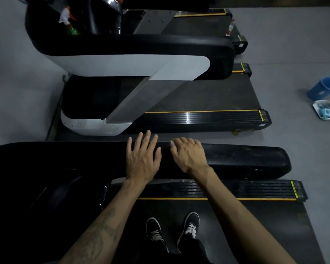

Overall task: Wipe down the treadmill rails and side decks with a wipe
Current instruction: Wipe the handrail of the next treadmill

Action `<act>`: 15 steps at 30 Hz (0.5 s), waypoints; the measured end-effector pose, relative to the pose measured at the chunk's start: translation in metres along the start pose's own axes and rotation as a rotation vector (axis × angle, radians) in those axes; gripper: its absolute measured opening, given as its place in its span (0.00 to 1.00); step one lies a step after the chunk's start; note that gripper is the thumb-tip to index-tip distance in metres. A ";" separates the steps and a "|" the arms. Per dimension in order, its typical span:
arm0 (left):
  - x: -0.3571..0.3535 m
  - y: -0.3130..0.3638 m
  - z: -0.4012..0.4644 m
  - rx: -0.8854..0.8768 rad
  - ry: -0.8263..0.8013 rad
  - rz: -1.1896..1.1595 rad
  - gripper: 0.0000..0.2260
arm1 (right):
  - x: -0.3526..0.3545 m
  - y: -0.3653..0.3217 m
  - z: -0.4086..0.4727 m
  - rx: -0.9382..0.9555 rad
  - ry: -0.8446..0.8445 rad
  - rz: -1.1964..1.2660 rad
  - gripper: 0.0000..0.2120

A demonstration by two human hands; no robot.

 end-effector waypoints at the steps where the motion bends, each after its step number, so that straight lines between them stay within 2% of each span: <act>1: 0.000 0.000 0.000 0.003 -0.001 0.003 0.25 | -0.001 0.007 -0.001 -0.031 -0.005 -0.023 0.22; 4: 0.000 0.001 0.001 0.010 0.005 0.005 0.25 | 0.001 0.011 -0.011 -0.110 0.003 -0.091 0.27; 7: 0.000 0.001 0.001 0.010 0.022 0.003 0.25 | 0.003 -0.006 -0.017 -0.081 0.048 -0.014 0.32; 12: 0.000 0.001 0.001 0.008 0.011 0.008 0.25 | -0.002 0.001 -0.001 -0.012 0.034 0.019 0.24; 15: 0.000 0.001 0.000 0.004 0.008 0.011 0.25 | -0.006 0.014 -0.002 -0.065 0.035 -0.053 0.27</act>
Point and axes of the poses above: each hand's wrist, its own z-axis towards the middle knuckle, its own x-axis out of the back of the hand, y = z × x, the point moved 9 cm from there along z, towards the middle knuckle, and after that the axes turned 15 degrees about -z, right-handed, at the moved point
